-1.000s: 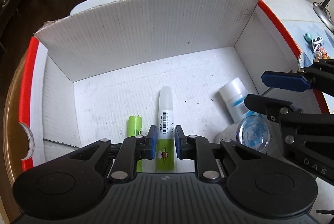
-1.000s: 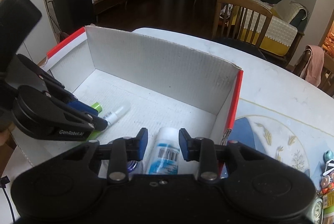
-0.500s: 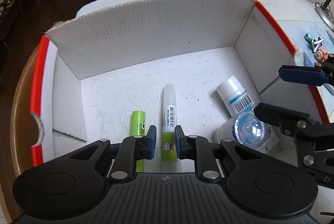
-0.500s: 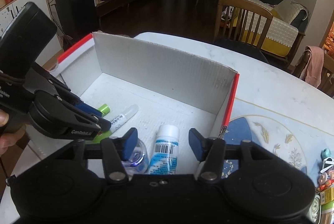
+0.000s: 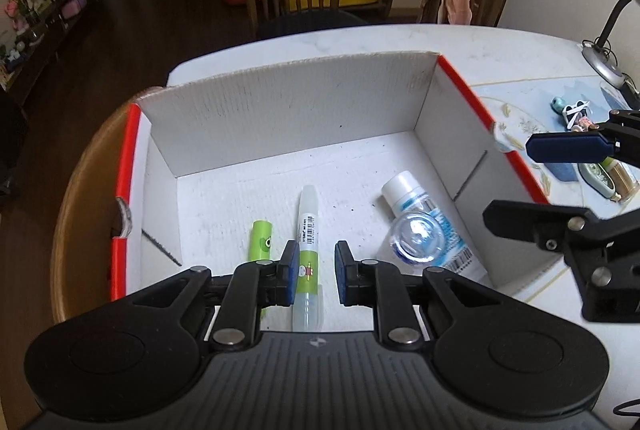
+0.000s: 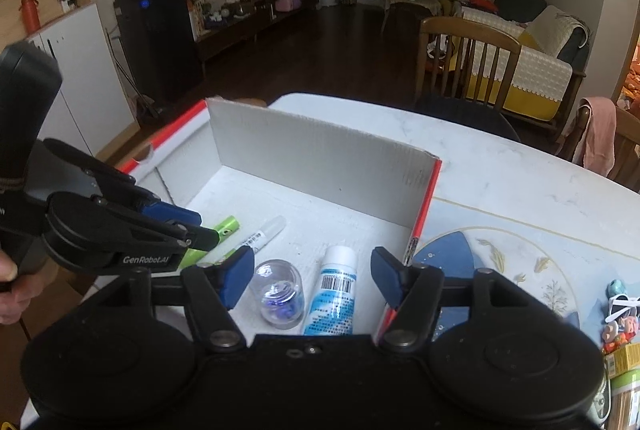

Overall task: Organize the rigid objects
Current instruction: 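Open the right tool to release the tube while the left tool releases the marker, then withdraw both open tools from the box toward the remaining items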

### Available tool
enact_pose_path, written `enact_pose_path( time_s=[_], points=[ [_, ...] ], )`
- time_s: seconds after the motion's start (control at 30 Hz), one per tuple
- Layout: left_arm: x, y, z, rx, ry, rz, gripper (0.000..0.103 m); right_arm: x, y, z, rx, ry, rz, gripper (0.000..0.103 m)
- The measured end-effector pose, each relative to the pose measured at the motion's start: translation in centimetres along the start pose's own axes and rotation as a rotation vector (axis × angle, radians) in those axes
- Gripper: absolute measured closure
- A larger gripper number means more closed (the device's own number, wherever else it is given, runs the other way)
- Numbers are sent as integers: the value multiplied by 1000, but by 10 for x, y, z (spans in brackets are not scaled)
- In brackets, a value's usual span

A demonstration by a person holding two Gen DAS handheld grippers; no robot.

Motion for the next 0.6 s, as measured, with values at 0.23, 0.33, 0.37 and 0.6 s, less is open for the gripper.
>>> enact_pose_path(
  time_s=[0.23, 0.33, 0.37, 0.6],
  points=[
    [7, 29, -15, -30, 5, -58, 68, 1, 29, -2, -19, -19, -37, 37],
    [8, 44, -23, -20, 12, -99, 26, 4, 44, -5, -32, -31, -49, 37],
    [8, 48, -26, -15, 10, -109, 26, 5, 48, -5, -34, -37, -54, 36],
    [6, 72, -52, 11, 34, -159, 26, 16, 82, -18, -25, -75, -97, 27]
  ],
)
Point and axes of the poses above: each gripper's, at about its wrist camera, not at the fingertips, and y roughly against the way its jaws point, z to its left, x to its underside, the point moved 2 cm from there along -y, roughly the way its jaws point, and after that the axes turned 11 degrees about -z, right-handed, at the moved point
